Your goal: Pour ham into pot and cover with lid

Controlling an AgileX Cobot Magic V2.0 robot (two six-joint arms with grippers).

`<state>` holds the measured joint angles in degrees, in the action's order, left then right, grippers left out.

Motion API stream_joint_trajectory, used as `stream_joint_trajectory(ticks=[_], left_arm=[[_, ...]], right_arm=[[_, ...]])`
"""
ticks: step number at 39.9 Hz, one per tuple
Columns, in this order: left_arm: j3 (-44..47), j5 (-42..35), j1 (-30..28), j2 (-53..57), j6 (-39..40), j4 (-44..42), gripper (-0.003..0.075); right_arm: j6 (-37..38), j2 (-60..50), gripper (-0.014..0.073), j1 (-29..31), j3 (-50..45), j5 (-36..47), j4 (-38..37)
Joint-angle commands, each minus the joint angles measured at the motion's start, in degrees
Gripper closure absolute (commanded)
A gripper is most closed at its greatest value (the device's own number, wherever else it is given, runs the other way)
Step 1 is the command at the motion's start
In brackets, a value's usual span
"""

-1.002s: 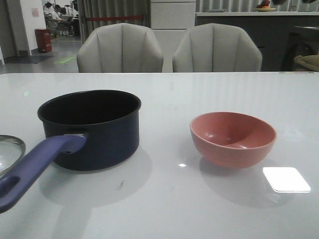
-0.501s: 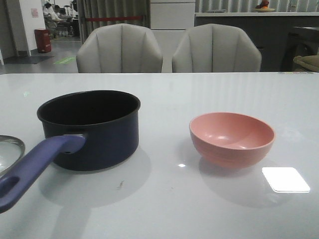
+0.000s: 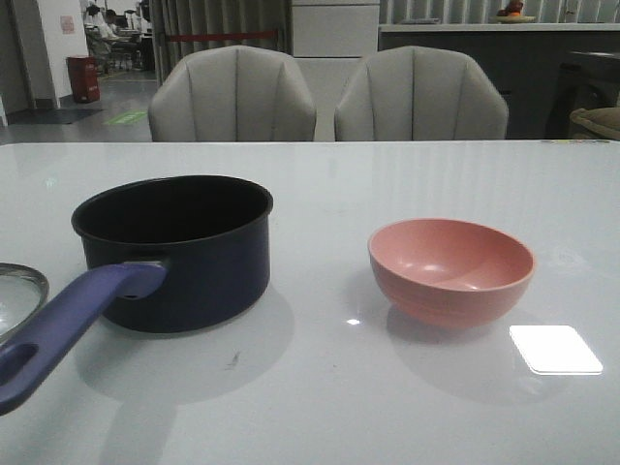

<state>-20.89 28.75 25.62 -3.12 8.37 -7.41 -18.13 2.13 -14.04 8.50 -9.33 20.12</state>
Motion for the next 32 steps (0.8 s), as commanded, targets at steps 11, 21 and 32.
stream_joint_trajectory(ticks=[11,21,32], left_arm=[[-1.6,-4.4,0.5,-0.9,0.2,0.3,0.0209],[-8.6,0.5,0.5,-7.4,0.3,-1.0,0.0155],[-18.7,8.8,0.5,-23.9,15.5,-14.8,0.0080]], right_arm=[[-0.5,0.6,0.0445,0.0,1.2,4.9,0.8],[-0.5,0.6,0.0445,0.0,1.2,4.9,0.8],[-0.5,0.6,0.0445,0.0,1.2,4.9,0.8]])
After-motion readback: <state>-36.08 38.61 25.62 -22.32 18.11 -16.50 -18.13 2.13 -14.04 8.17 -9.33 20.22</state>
